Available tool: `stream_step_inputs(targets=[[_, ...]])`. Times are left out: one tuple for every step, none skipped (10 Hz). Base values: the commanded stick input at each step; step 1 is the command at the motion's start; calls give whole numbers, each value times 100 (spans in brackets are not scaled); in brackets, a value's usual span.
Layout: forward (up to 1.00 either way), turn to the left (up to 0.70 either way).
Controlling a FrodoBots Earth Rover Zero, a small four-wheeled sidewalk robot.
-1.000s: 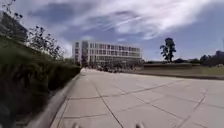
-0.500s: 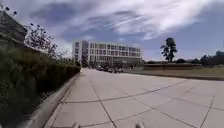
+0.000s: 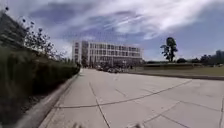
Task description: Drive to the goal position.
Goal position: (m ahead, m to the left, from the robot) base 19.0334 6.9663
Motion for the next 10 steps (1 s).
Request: stream_step_inputs(targets=[[45,0],[45,20],[45,27],[45,22],[45,7],[45,3],[45,0],[45,0],[45,0],[45,0]])
